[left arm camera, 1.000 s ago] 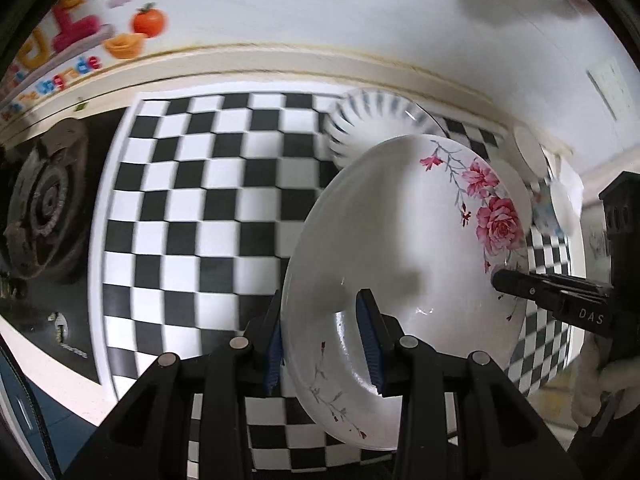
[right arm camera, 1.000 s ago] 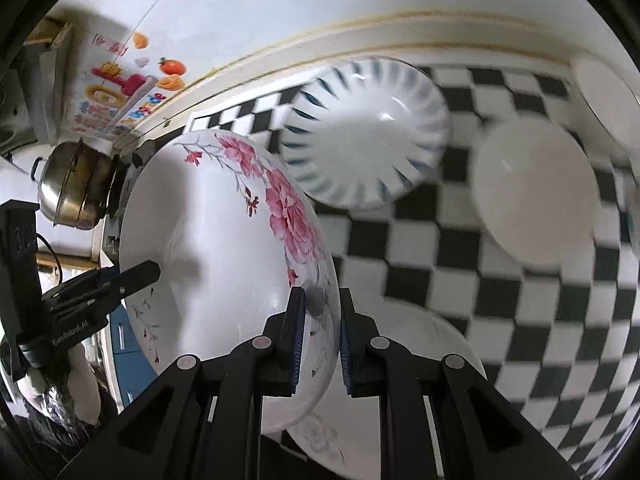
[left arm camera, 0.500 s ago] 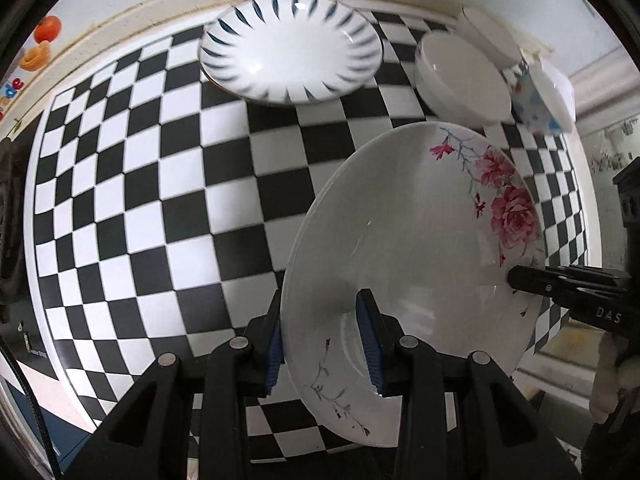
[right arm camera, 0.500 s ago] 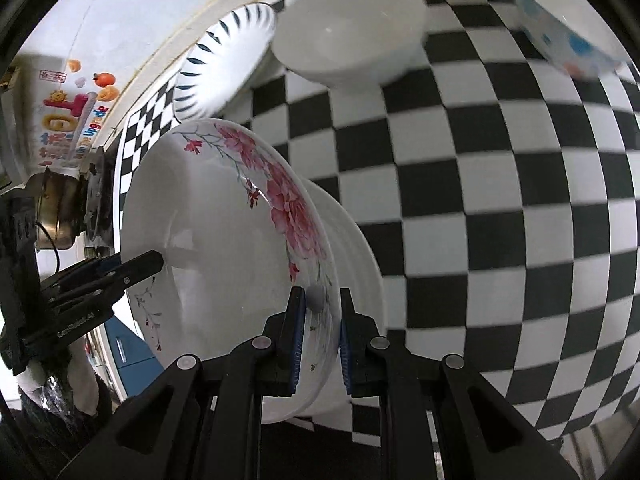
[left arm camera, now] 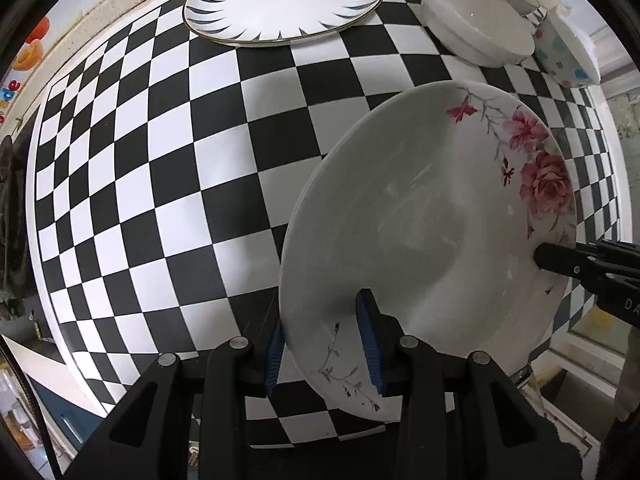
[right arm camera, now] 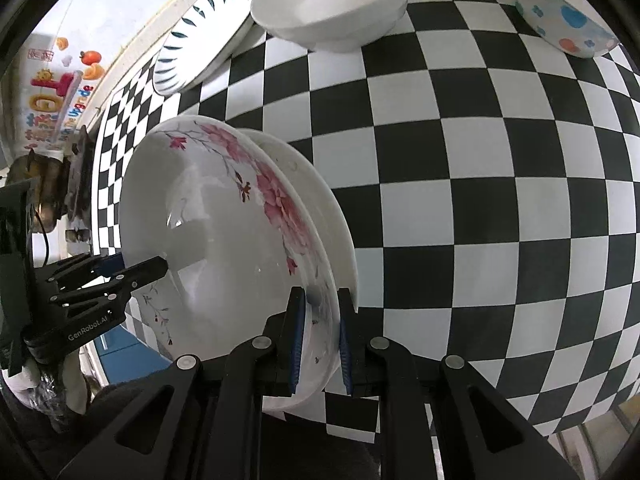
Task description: Organize plates and bowls
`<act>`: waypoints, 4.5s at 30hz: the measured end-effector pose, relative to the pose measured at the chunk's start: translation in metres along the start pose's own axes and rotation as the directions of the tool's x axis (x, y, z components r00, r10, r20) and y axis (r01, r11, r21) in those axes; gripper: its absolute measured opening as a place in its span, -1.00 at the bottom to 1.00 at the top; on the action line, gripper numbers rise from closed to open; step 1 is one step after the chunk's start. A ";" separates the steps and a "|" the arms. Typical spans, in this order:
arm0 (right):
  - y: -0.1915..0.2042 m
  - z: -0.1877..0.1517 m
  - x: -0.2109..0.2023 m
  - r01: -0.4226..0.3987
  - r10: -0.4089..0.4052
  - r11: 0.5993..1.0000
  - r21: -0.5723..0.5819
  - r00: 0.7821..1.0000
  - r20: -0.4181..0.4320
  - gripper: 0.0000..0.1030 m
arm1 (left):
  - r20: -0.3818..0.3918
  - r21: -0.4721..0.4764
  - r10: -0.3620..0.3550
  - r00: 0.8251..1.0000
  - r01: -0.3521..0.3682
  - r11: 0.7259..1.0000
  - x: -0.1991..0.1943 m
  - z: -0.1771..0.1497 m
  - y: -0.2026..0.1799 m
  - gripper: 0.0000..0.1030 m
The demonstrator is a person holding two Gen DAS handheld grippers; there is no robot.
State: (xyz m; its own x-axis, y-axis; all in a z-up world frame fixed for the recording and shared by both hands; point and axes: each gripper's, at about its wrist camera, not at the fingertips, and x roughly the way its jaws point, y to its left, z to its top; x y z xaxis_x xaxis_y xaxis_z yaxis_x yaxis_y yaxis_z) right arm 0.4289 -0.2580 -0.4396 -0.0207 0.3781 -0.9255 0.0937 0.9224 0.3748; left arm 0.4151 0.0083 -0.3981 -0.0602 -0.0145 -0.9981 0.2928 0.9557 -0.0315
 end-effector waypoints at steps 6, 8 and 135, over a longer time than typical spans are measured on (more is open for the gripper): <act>0.007 0.003 0.008 0.021 -0.021 1.000 -0.005 0.999 -0.028 -0.66 | -0.025 0.015 0.039 0.999 -0.039 0.999 0.005 -0.002 -0.006 -0.39; 0.009 0.005 0.010 0.026 -0.026 1.000 0.005 0.999 -0.038 -0.66 | -0.028 0.016 0.041 0.999 -0.040 0.999 0.008 -0.003 -0.012 -0.39; -0.001 0.017 -0.020 -0.099 0.108 0.987 0.129 0.992 -0.060 -0.73 | 0.004 -0.048 -0.180 0.984 0.180 0.983 -0.038 0.017 -0.003 -0.59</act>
State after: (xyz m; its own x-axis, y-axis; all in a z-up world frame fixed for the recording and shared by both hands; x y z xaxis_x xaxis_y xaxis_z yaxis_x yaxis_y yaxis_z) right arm 0.4459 -0.2683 -0.4224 -0.0697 0.4792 -0.8749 0.2232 0.8623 0.4545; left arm 0.4332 0.0008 -0.3610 -0.1080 -0.1870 -0.9764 0.2306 0.9506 -0.2076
